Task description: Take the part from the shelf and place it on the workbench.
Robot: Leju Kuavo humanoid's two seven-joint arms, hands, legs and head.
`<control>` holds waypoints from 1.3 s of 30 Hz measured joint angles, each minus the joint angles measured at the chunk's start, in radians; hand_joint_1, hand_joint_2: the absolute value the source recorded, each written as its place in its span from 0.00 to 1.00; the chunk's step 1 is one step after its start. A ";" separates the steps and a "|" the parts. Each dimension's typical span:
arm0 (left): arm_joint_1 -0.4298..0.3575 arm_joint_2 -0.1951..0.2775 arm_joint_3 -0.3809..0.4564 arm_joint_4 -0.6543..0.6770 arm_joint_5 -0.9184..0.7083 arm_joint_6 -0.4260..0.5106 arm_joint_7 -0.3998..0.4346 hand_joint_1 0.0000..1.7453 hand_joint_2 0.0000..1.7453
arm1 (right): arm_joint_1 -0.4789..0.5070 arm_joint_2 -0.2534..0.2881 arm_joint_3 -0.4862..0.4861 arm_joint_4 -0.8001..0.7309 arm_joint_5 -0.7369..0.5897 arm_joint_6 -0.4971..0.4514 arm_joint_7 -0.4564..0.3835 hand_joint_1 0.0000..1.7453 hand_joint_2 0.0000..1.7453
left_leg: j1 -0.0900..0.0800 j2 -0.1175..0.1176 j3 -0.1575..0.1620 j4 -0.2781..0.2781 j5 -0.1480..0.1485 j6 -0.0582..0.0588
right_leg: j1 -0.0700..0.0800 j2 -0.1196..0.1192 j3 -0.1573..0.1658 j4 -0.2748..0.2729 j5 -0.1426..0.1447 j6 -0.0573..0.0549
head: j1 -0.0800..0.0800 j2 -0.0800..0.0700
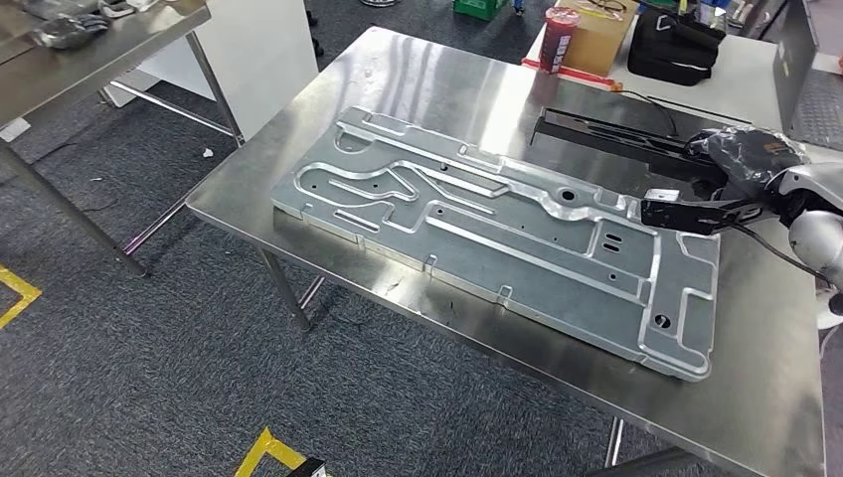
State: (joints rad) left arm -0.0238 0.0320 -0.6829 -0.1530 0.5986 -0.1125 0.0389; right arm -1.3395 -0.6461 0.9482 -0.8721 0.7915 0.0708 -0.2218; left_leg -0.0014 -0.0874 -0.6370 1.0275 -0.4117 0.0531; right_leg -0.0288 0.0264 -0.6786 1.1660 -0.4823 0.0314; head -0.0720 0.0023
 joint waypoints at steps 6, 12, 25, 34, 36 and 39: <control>0.001 0.001 -0.001 0.000 -0.001 -0.002 0.007 0.00 1.00 | 0.024 0.016 0.012 0.007 -0.022 -0.028 0.029 1.00 1.00 | 0.007 -0.046 -0.027 0.023 -0.008 -0.033 | -0.007 0.042 0.047 -0.110 0.025 -0.016 | -0.001 0.000; -0.004 0.003 -0.002 0.000 -0.006 -0.002 0.015 0.00 1.00 | 0.083 0.040 0.013 0.040 -0.037 -0.074 0.051 1.00 1.00 | 0.006 0.078 -0.161 0.276 -0.090 -0.053 | -0.007 -0.011 0.080 -0.124 0.014 -0.036 | -0.010 0.000; 0.010 0.005 -0.009 0.000 -0.009 0.007 0.018 0.00 1.00 | 0.209 0.065 -0.020 0.139 -0.038 -0.116 0.056 1.00 1.00 | 0.000 0.071 -0.032 -0.003 0.022 -0.030 | 0.002 -0.041 0.105 -0.146 -0.001 -0.024 | -0.009 0.000; 0.012 0.005 -0.009 0.000 -0.008 0.007 0.013 0.00 1.00 | 0.249 0.075 -0.051 0.197 -0.025 -0.136 0.063 1.00 1.00 | -0.004 0.072 -0.032 -0.003 0.023 -0.021 | -0.001 -0.041 0.108 -0.153 0.005 -0.012 | -0.009 0.000; 0.012 0.005 -0.009 0.000 -0.008 0.007 0.013 0.00 1.00 | 0.250 0.076 -0.053 0.202 -0.025 -0.137 0.063 1.00 1.00 | -0.004 0.072 -0.032 -0.003 0.023 -0.020 | -0.001 -0.041 0.108 -0.153 0.005 -0.010 | -0.009 0.000; 0.012 0.005 -0.009 0.000 -0.007 0.007 0.012 0.00 1.00 | 0.250 0.077 -0.054 0.208 -0.025 -0.138 0.064 1.00 1.00 | -0.004 0.072 -0.031 -0.003 0.024 -0.020 | -0.001 -0.041 0.107 -0.152 0.005 -0.009 | -0.009 0.000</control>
State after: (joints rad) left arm -0.0120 0.0372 -0.6924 -0.1530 0.5913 -0.1056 0.0512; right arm -1.0898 -0.5693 0.8945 -0.6638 0.7663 -0.0671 -0.1577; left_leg -0.0056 -0.0153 -0.6684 1.0249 -0.3880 0.0336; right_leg -0.0294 -0.0150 -0.5711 1.0139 -0.4769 0.0224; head -0.0809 0.0023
